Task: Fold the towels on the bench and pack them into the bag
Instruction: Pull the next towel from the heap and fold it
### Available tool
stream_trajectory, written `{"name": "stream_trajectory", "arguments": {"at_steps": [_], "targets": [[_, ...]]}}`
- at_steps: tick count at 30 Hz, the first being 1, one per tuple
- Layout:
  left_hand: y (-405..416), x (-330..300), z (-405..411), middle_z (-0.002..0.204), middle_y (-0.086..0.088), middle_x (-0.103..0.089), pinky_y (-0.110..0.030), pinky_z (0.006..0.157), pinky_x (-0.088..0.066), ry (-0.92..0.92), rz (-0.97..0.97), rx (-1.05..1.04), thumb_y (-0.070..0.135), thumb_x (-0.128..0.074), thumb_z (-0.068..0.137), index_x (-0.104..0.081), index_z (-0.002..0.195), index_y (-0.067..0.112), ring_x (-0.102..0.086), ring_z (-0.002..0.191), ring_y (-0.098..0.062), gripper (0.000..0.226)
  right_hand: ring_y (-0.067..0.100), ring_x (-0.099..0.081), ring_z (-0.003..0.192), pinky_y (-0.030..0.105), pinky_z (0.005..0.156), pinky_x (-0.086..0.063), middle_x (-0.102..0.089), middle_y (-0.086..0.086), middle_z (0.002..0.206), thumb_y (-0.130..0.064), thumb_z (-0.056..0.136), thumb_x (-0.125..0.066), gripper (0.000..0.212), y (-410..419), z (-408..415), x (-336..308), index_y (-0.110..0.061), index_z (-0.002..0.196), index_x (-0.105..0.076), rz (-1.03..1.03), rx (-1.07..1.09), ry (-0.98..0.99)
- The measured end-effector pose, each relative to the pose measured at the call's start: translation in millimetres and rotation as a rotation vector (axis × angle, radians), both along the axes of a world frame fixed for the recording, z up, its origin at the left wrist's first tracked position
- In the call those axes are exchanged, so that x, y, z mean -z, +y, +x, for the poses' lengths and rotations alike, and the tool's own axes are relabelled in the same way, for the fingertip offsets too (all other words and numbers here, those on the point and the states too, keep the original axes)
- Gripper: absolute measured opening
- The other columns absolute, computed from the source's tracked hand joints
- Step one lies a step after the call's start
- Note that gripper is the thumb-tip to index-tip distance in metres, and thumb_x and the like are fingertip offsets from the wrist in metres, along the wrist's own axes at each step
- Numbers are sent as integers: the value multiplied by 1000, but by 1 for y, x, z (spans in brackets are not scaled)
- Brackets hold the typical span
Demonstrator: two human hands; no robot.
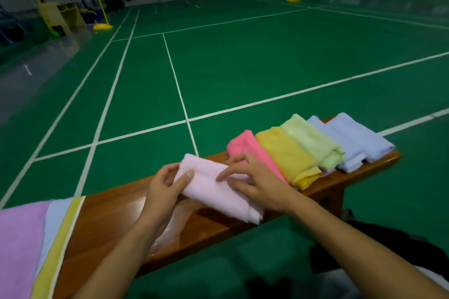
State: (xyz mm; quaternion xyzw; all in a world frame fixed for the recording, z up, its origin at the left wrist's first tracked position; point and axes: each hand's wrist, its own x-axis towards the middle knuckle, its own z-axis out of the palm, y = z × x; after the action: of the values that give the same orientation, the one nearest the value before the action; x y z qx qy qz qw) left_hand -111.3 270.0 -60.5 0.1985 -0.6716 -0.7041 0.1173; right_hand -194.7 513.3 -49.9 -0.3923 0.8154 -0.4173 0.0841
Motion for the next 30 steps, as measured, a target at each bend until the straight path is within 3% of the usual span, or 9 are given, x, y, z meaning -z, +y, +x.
{"name": "stream_trajectory", "arguments": {"at_steps": [5,10,13,16,19,22,24,28,30], "targets": [[61,-13,-55,110,-14,-79,-48,86,-63,-3,54,126,12,-79,92,-60,128,10,-77,98,-31,41,1,-53,121,30,108,-43,-58,-7,120,-19,97,-68,25,69,-23,-11,-38,107,-79,-102,147,-44],[133,-30,-124,120,-18,-74,-51,89,-63,-6,20,248,19,-86,87,-64,122,17,-75,104,-33,41,-1,-63,112,27,95,-47,-74,-19,112,-16,96,-74,21,144,-52,-33,-34,102,-82,-184,306,-96],[188,-39,-174,115,-20,-75,-47,81,-65,49,6,280,14,-82,92,-62,122,10,-76,96,-31,36,-8,-64,107,22,89,-47,-73,-21,116,-13,94,-74,23,187,-79,-45,-33,102,-83,-194,427,-112],[234,-49,-227,120,-18,-72,-52,89,-64,93,-43,278,19,-80,93,-62,121,8,-73,108,-36,35,-2,-63,112,28,93,-50,-71,-16,125,-14,96,-69,25,223,-114,-51,-34,104,-83,-227,532,-136],[262,-40,-266,139,-9,-52,-46,98,-57,26,-417,257,35,-79,89,-52,138,19,-64,112,-31,58,-2,-67,94,23,78,-53,-70,-10,116,-11,98,-64,25,234,-149,-34,-24,111,-81,-103,582,-122],[277,1,-270,149,-12,-41,-47,110,-45,-31,-1006,429,52,-67,94,-48,150,33,-50,130,-36,62,29,-66,104,34,87,-50,-72,16,121,-27,95,-58,35,228,-179,8,-15,124,-75,285,570,-76],[280,26,-268,156,-13,-41,-51,110,-40,-25,-1276,498,62,-48,101,-44,154,38,-40,137,-39,58,34,-60,102,39,85,-50,-66,19,114,-39,91,-50,46,228,-188,29,-23,128,-70,397,606,-81],[278,36,-271,160,-14,-38,-54,106,-37,-32,-1456,514,68,-29,104,-29,161,41,-37,137,-39,63,34,-59,101,43,83,-49,-53,13,118,-32,98,-55,29,232,-199,40,-37,125,-64,452,664,-37],[278,36,-268,163,-16,-34,-56,107,-35,-45,-1539,577,69,-28,105,-17,166,37,-35,139,-40,69,31,-62,87,41,78,-52,-46,13,126,-27,100,-56,29,230,-200,38,-35,127,-65,474,685,-12]]}}
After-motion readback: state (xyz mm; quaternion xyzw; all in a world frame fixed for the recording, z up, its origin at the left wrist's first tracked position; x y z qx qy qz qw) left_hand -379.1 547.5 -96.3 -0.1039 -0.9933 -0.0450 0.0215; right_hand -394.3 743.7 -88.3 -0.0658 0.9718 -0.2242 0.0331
